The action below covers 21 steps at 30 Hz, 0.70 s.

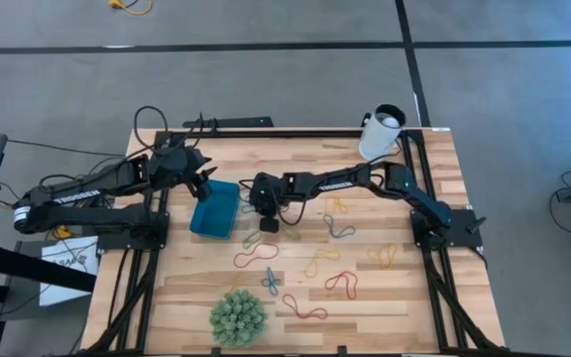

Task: Pick and place items into bin
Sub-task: Put the blue rubber band into the blue bin

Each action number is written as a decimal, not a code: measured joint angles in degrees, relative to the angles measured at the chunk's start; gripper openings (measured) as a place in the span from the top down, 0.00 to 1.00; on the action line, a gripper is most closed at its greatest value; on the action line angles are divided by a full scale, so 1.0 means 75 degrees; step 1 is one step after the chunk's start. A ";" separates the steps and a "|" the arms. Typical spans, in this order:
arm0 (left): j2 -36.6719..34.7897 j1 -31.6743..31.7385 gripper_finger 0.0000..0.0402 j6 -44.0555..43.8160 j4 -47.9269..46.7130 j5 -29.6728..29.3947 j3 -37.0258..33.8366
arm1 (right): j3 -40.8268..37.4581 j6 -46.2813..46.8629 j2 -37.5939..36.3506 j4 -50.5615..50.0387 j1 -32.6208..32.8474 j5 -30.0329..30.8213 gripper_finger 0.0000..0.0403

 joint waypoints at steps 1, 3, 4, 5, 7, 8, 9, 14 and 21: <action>-0.0003 0.0000 0.68 -0.0016 0.0003 0.0000 0.0000 | -0.0004 -0.0003 0.0000 0.0032 0.0004 -0.0008 0.98; -0.0014 0.0000 0.68 -0.0057 0.0006 0.0000 0.0000 | -0.0013 0.0001 0.0001 0.0128 0.0014 0.0000 0.98; -0.0044 0.0000 0.68 -0.0064 -0.0001 0.0000 0.0000 | 0.0029 0.0003 0.0003 0.0099 0.0018 0.0057 0.98; -0.0060 0.0001 0.68 -0.0083 -0.0007 -0.0002 0.0000 | 0.0109 0.0003 -0.0013 -0.0014 0.0028 0.0167 0.98; -0.0055 0.0003 0.68 -0.0090 -0.0033 0.0014 0.0000 | 0.0281 0.0003 -0.0041 -0.0331 0.0072 0.0479 0.99; -0.0052 0.0003 0.68 -0.0085 -0.0064 0.0075 0.0000 | 0.0401 0.0002 -0.0044 -0.0488 0.0095 0.0636 0.99; -0.0055 0.0003 0.68 -0.0042 -0.0059 0.0134 0.0000 | 0.0542 0.0003 -0.0071 -0.0636 0.0103 0.0761 0.99; -0.0047 -0.0003 0.68 0.0114 -0.0049 0.0650 0.0000 | 0.1076 -0.0285 -0.0726 -0.1106 0.0200 0.1038 0.99; -0.0047 -0.0038 0.68 0.0217 -0.0031 0.1169 0.0000 | 0.1428 -0.0930 -0.1529 -0.1007 0.0284 0.1197 1.00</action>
